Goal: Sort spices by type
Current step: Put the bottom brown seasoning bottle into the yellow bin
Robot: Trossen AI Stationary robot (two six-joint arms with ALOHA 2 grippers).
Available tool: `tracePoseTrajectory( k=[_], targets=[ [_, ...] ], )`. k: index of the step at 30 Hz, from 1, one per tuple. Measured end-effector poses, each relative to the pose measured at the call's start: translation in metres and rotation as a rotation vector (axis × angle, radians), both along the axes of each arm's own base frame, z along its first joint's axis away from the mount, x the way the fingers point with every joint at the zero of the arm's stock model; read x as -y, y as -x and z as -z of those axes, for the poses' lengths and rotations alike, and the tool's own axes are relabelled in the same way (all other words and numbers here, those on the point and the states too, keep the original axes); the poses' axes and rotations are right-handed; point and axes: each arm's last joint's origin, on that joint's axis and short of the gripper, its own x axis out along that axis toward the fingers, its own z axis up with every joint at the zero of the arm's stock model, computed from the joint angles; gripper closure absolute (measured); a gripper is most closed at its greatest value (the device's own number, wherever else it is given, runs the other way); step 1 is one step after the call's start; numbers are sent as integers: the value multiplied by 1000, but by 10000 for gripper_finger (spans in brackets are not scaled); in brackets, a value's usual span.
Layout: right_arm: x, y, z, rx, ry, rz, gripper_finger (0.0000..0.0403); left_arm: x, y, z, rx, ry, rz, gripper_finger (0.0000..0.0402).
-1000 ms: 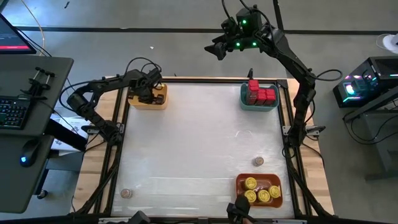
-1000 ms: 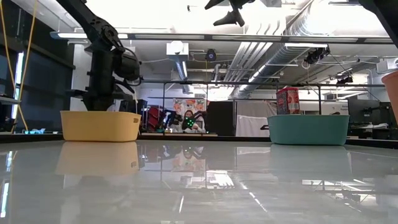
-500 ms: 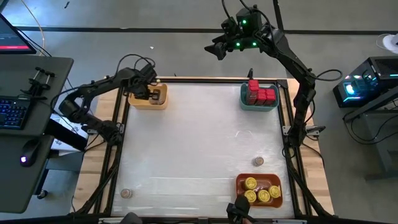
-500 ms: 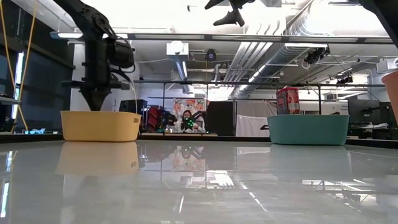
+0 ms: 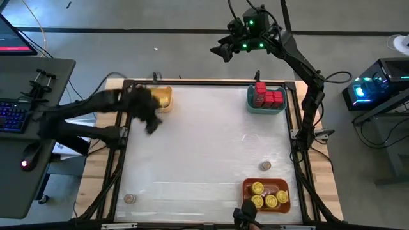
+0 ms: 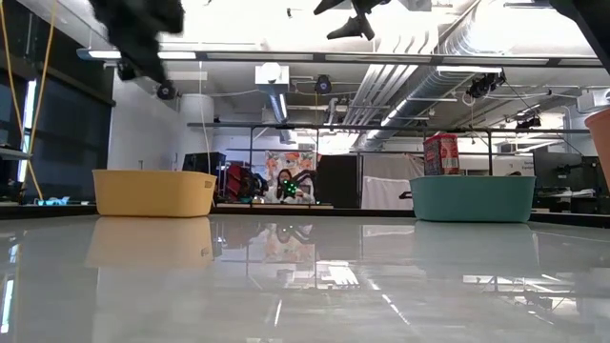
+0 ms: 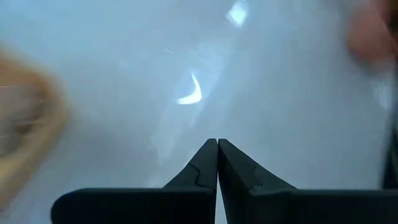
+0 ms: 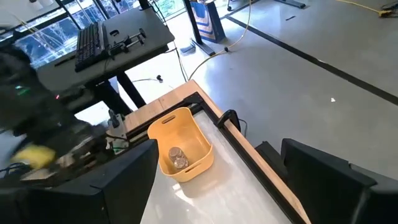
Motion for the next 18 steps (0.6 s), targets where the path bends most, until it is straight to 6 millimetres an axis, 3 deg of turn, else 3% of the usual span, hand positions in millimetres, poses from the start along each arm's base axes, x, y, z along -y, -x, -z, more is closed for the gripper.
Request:
tracePoseTrajectory(
  k=[3, 8, 12, 18],
  targets=[
    [0, 0, 0, 2, -8, 3, 66, 37, 7, 2, -90, -49, 262, 401],
    [-1, 0, 1, 12, -64, 26, 66, 73, 13, 11, -235, -61, 476, 385],
    [-3, 2, 6, -34, -111, 14, 66, 97, 9, 18, -281, -9, 623, 337],
    [-15, 5, 18, -153, -215, -65, 66, 129, 4, 31, -380, 13, 799, 231]
  ],
)
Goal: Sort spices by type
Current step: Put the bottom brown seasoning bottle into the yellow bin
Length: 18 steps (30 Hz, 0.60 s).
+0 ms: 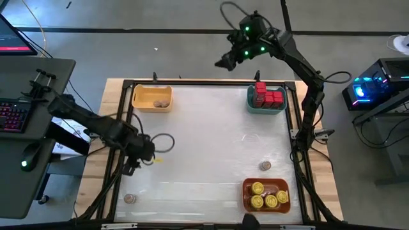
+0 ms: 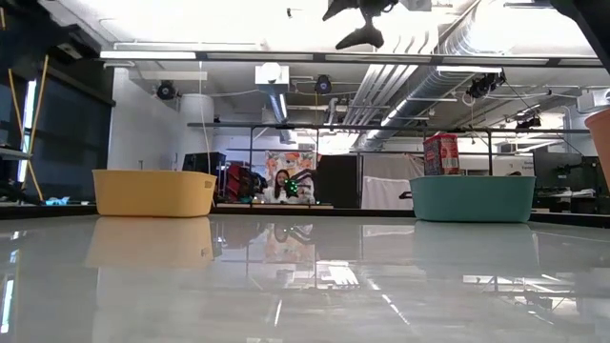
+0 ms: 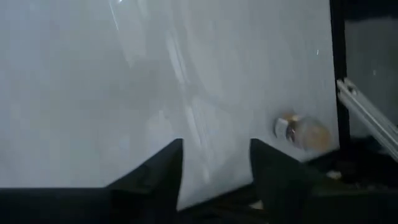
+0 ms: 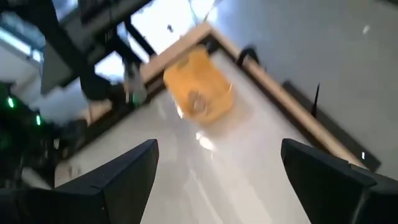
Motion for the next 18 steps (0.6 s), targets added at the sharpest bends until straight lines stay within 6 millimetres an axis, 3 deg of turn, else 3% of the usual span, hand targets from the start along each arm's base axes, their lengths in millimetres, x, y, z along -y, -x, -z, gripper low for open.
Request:
tracePoseTrajectory(
  k=[5, 10, 14, 18],
  targets=[
    [-25, -6, 9, -124, 26, -114, 66, 35, -9, -5, -106, 57, -22, 149],
    [-46, -17, 9, -131, 99, -228, 66, 86, -15, -7, -164, 78, -62, 108],
    [-59, -25, 8, -112, 127, -278, 66, 121, 4, 8, -274, 18, -134, 103],
    [-70, -29, 8, -111, 115, -293, 66, 147, 28, 21, -206, -30, -122, 103]
  ],
)
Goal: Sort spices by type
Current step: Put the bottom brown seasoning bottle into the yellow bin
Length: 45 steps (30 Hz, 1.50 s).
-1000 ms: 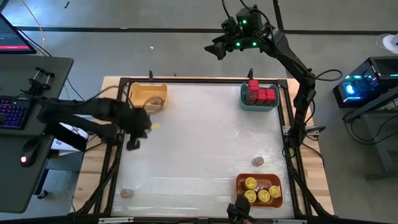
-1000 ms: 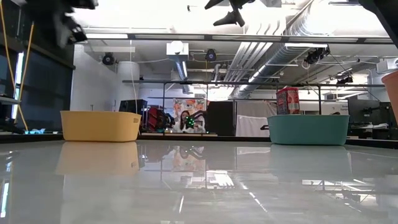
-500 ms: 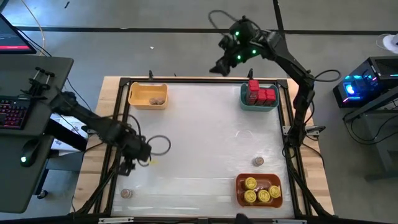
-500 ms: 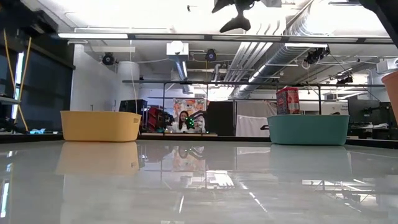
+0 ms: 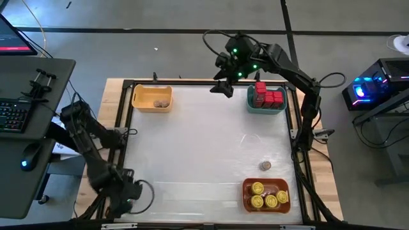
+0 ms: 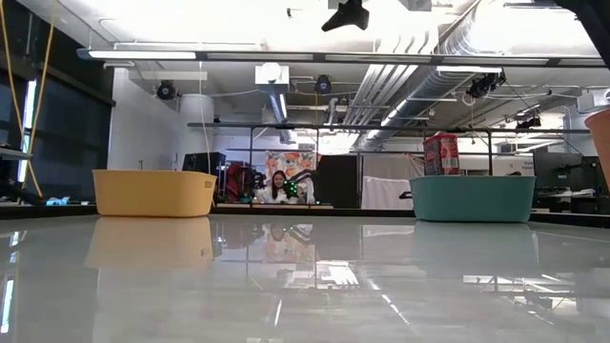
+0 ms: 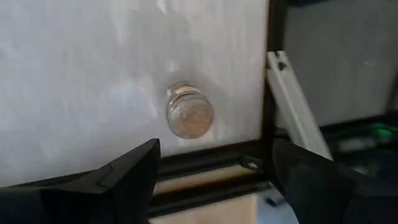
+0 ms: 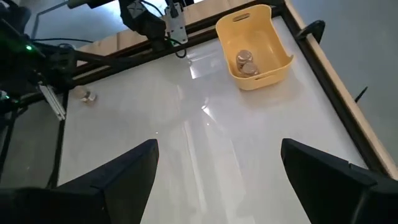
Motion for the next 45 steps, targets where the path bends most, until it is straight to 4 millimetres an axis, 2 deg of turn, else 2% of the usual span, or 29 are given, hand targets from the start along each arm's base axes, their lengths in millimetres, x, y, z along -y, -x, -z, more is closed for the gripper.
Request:
tracePoseTrajectory(
  k=[6, 12, 18, 26, 40, 45],
  targets=[
    [-10, -4, 0, -16, 20, 23, 66, 5, 22, 18, 84, -146, -77, 103],
    [-14, -7, -1, -8, 17, 60, 66, 10, 32, 43, 98, -99, -75, 103],
    [-13, -7, -1, -11, 7, 81, 66, 2, 37, 59, 89, -162, -75, 103],
    [-13, -7, -1, -11, 8, 80, 66, 6, 35, 61, 171, -118, 42, 103],
    [-12, -6, 0, -15, 29, 82, 66, 5, 33, 74, 175, -79, 6, 103],
    [-12, -6, 0, -18, 46, 84, 66, 5, 33, 74, 184, -81, 57, 107]
  ],
)
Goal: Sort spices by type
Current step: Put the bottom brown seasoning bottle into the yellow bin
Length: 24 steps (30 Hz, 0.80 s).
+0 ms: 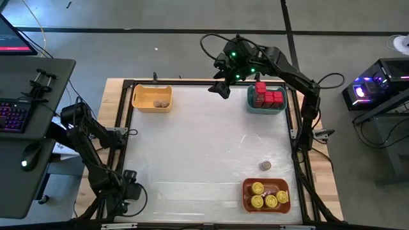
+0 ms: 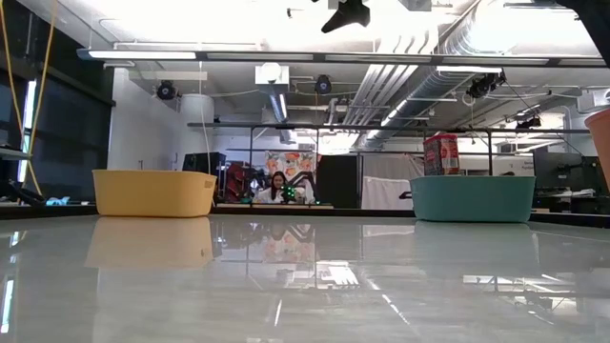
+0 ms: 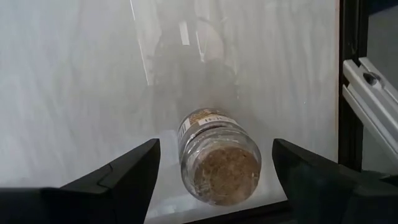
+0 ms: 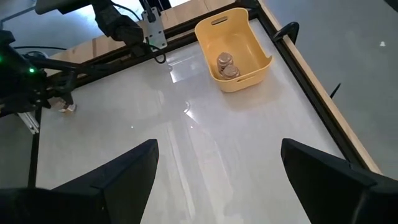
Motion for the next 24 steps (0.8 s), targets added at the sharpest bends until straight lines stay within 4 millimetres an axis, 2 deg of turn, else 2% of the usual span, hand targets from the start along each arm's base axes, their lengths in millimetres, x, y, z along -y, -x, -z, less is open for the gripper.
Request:
tracePoseTrajectory(
  k=[5, 14, 19, 21, 24],
  targets=[
    [0, 0, 0, 0, -5, 6, 66, 0, 0, 0, 1, -1, 9, 146],
    [0, 0, -1, 6, 17, -12, 66, 0, -3, -1, -24, 23, -14, 283],
    [3, 0, -1, 9, 40, -25, 66, -11, -18, -4, -42, 34, -87, 283],
    [6, 0, -2, 22, 47, -21, 66, -23, -28, -9, -35, 22, -145, 283],
    [15, 2, -4, 43, 56, 5, 66, -54, -45, -24, -15, -3, -235, 283]
  ],
)
